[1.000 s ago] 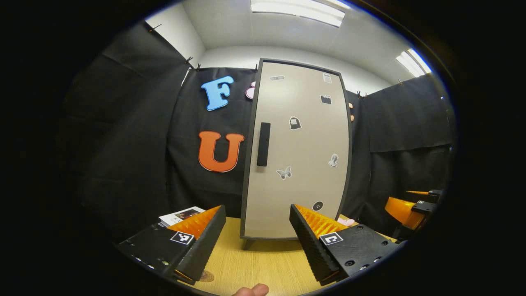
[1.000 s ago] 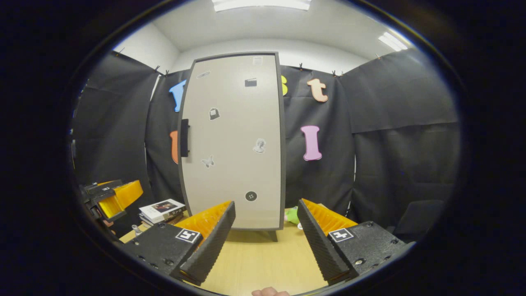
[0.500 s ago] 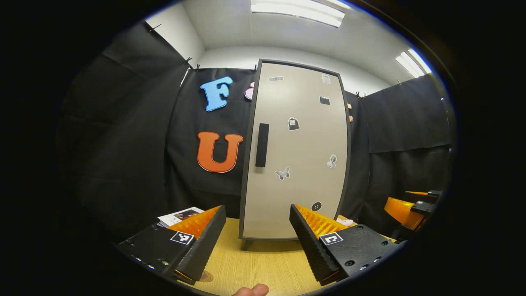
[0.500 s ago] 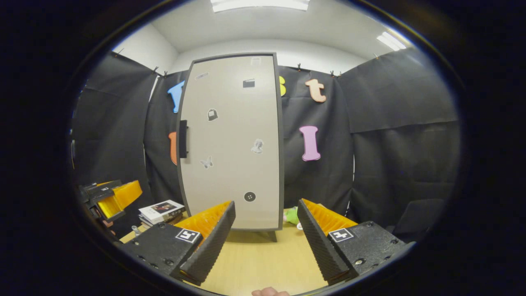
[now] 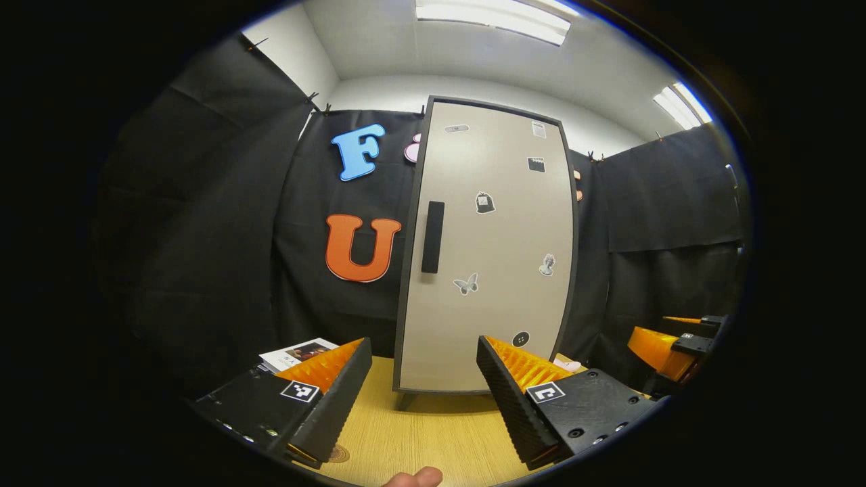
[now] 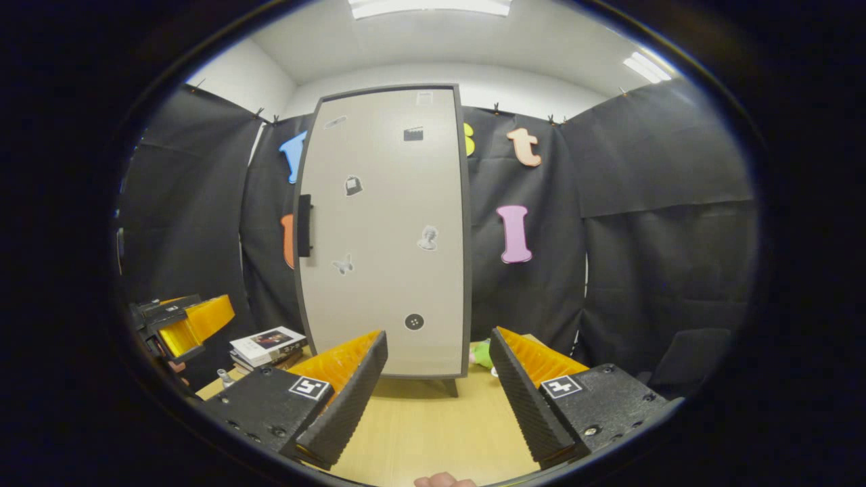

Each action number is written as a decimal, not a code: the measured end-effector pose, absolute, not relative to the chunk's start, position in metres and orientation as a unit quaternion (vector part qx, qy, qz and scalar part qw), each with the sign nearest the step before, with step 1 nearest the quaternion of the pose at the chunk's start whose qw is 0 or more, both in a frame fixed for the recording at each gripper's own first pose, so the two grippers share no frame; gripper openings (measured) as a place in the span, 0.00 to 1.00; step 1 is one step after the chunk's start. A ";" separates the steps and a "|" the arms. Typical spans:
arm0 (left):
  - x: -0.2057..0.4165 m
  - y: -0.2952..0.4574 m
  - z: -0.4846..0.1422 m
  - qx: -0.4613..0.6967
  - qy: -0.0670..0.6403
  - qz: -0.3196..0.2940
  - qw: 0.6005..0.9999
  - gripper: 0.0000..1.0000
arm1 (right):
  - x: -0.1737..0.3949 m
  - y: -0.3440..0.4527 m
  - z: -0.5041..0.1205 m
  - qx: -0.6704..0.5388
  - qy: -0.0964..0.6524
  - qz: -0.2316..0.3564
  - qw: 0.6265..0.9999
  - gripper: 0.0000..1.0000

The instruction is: Open the cabinet door with the right hand, grasp the bottle in the cabinet with the left hand and place it on the coaster, then close the cabinet door with the right hand.

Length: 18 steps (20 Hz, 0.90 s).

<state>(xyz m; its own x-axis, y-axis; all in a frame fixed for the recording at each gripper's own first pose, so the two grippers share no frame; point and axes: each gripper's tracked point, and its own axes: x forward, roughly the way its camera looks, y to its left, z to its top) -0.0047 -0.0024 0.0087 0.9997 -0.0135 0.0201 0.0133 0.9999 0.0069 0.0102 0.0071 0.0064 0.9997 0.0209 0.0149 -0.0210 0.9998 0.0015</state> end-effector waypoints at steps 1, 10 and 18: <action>-0.006 -0.002 0.008 0.004 -0.011 -0.007 1.000 0.95 | 0.019 0.016 0.013 -0.004 -0.012 0.022 1.000 0.99; -0.024 0.025 0.003 0.018 -0.008 0.016 1.000 0.95 | 0.111 0.114 0.071 0.006 -0.019 0.128 0.992 0.99; -0.038 0.038 -0.002 0.023 -0.003 0.021 1.000 0.95 | 0.183 0.215 0.109 0.006 -0.027 0.163 0.986 0.98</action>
<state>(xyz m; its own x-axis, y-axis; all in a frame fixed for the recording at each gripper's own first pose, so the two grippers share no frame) -0.0379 0.0381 -0.0017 0.9991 0.0414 0.0066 -0.0416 0.9981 0.0464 0.1825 0.2147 0.1089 0.9453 0.3215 0.0553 -0.3222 0.9467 0.0035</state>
